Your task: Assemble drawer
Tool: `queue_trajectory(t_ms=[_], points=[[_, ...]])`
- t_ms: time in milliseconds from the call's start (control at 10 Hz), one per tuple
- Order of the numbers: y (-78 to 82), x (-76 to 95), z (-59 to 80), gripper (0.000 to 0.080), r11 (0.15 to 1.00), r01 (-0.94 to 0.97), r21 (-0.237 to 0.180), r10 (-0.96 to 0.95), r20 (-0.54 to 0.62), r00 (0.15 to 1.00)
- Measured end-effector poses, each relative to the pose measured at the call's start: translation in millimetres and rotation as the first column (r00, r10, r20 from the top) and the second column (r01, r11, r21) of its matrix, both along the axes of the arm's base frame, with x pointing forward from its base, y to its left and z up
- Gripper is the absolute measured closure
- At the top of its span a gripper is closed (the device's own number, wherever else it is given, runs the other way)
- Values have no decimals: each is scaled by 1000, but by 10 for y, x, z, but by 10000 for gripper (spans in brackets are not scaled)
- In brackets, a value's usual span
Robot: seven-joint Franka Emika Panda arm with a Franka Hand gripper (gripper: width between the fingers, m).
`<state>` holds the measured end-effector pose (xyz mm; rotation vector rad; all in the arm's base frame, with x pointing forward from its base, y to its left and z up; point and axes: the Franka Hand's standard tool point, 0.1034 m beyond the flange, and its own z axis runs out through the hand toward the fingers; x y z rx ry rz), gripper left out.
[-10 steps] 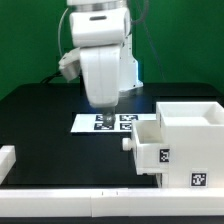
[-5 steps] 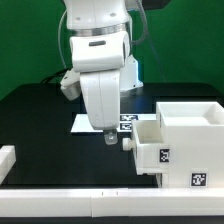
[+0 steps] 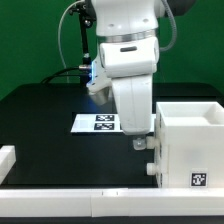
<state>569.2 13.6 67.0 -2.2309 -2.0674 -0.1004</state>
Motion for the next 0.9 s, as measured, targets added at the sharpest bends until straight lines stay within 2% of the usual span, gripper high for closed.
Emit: queue_trajectory(t_ms=[300,500,800,900], points=[[-39,-1,-2,151,1000,12,-1,-12,-2,1000],[-170,-13,-2,151,1000,16,-4,-16,-3,1000],[-477,-116,50,151,1000,14,-13,-14,0,1000],[-441,-115,35,151,1000,13,-10,-13,-3,1000]])
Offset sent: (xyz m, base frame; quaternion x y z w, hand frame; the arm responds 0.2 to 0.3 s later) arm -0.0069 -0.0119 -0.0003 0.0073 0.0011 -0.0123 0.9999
